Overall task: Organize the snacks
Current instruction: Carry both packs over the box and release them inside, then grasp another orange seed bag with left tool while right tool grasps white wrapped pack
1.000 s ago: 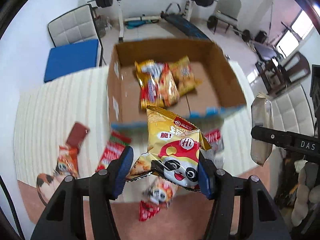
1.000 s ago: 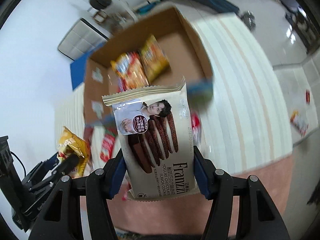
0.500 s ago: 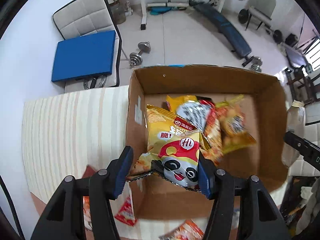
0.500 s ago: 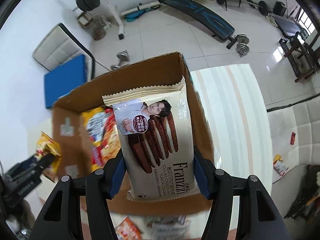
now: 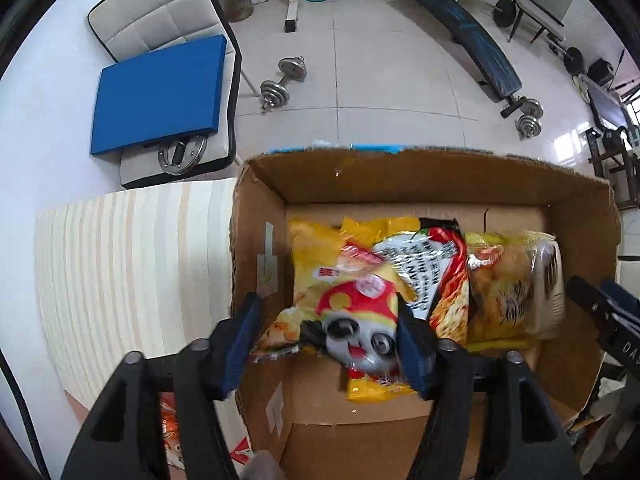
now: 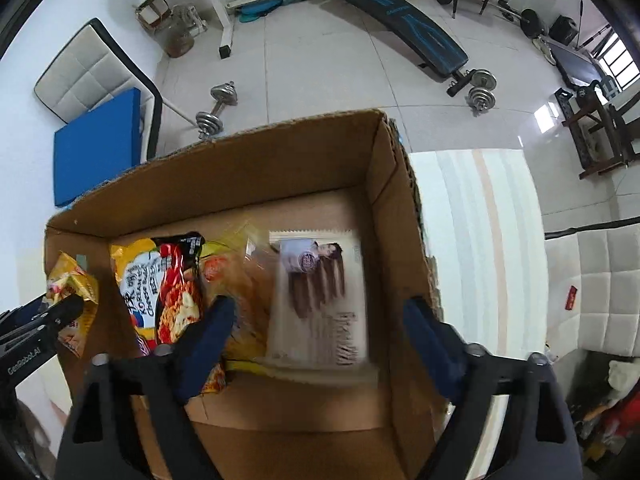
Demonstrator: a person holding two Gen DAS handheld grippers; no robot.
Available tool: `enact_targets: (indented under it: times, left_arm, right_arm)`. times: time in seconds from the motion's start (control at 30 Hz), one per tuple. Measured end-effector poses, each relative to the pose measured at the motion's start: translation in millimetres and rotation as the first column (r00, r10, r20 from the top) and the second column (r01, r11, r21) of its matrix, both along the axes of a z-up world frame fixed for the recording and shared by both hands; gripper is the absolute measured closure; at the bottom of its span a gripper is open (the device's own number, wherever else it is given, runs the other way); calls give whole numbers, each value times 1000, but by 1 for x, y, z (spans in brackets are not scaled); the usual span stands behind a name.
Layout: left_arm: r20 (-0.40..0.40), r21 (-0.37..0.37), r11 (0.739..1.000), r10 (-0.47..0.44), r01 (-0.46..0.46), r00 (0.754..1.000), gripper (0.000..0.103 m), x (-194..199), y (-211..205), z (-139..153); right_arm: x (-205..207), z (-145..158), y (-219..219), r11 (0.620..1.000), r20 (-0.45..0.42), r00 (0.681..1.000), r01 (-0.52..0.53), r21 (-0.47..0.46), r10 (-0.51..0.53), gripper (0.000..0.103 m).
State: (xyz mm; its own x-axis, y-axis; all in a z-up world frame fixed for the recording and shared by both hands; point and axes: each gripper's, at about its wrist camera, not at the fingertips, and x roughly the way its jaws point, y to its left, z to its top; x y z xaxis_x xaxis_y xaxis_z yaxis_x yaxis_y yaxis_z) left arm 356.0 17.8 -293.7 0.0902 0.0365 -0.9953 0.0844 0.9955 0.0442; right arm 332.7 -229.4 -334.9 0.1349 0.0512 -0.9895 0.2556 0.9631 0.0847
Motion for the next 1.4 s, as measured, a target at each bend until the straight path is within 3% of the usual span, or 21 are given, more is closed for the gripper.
enact_targets:
  times: [0.07,0.37,0.57,0.73,0.87,0.97,1.13,1.4]
  left_arm:
    - [14,-12,1000,1,-1,1000,18,0,-1,4]
    - [61,-53,998,-17,20,998,17,-11,-7,24]
    - [190,-33,998,-42,50,981,17,-38,-12,61]
    - [270,-23,996,-72,81,960,17,-76,-14,91]
    - [271,-44,989,-122,139,955,17,-124,-15,99]
    - [251,-17,983,-173,183,952,17,-166,-14,90]
    - [140,42,971,-238,235,961,17,-237,-14,39]
    - [-23,78,969,-235,236,972,17,-300,-14,-46]
  right_arm:
    - [-1,1,1,1000,3,1000,-4,2,4,11]
    - [-19,24,14,999,60,998,-31,13,30,6]
    - [-50,51,28,997,111,992,-63,45,58,6]
    - [-92,71,40,990,133,988,-92,109,77,6]
    - [-136,71,48,979,117,986,-138,148,122,6]
    - [-173,58,53,965,68,978,-207,160,199,6]
    - [-226,10,64,922,-74,921,-375,96,383,6]
    - [-262,-76,85,796,-271,761,-605,32,589,6]
